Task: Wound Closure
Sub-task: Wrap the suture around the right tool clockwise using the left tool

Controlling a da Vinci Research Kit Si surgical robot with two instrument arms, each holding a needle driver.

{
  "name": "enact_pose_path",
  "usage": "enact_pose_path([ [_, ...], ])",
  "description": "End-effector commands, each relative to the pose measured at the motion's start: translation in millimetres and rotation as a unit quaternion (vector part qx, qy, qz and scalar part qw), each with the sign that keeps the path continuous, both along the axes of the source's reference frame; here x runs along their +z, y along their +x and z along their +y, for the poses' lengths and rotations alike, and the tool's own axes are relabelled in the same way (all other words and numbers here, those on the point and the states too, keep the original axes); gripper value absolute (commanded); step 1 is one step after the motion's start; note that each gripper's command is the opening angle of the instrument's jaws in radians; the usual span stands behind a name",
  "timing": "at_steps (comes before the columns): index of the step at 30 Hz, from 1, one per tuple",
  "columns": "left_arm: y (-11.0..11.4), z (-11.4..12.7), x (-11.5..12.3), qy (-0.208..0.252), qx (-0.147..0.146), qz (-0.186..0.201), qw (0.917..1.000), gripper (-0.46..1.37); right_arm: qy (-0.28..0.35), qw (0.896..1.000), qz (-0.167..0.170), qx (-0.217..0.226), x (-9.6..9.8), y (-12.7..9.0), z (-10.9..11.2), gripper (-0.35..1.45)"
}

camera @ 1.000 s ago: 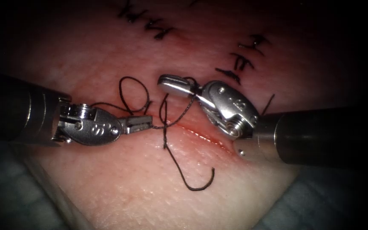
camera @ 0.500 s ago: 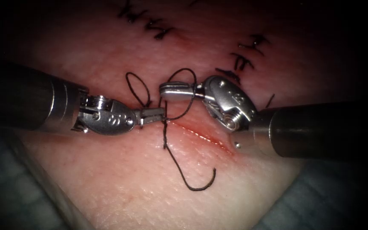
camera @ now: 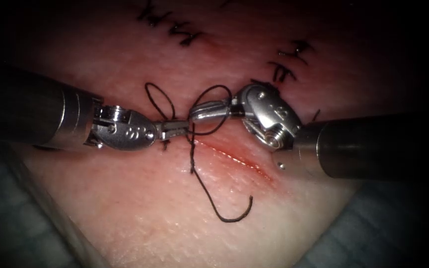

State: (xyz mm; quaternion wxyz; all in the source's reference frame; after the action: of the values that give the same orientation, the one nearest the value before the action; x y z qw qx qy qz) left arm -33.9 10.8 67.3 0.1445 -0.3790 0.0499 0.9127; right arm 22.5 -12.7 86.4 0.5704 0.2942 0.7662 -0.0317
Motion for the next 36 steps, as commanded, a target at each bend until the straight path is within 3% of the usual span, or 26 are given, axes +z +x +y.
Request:
enact_pose_path([
  [1, -0.1, -0.1, -0.1, 0.003, 0.004, -0.002, 1.0000, -0.35, -0.011, 1.000, 0.002, -0.022, 0.3, -0.1, 0.1, -0.35],
  [7, -0.2, -0.2, -0.1, 0.004, 0.005, -0.001, 1.0000, -0.35, -0.027, 0.996, 0.025, -0.082, 0.2, 0.6, -0.1, -0.35],
  [17, -0.7, 0.0, 0.0, 0.004, 0.004, 0.000, 1.0000, -0.35, -0.072, 0.985, 0.024, -0.153, -1.9, 1.2, -0.6, -0.35],
  [28, -0.7, -0.1, 0.0, 0.005, 0.003, -0.001, 1.0000, -0.35, -0.173, 0.957, 0.008, -0.234, -2.4, 1.1, -1.0, -0.35],
  [33, -0.9, -0.3, -0.1, 0.005, 0.003, -0.001, 1.0000, -0.35, -0.204, 0.944, 0.011, -0.258, -2.0, 1.5, -2.5, -0.35],
  [36, -0.9, -0.4, -0.1, 0.005, 0.004, -0.002, 1.0000, -0.35, -0.217, 0.938, 0.007, -0.271, -1.4, 1.7, -3.5, -0.17],
])
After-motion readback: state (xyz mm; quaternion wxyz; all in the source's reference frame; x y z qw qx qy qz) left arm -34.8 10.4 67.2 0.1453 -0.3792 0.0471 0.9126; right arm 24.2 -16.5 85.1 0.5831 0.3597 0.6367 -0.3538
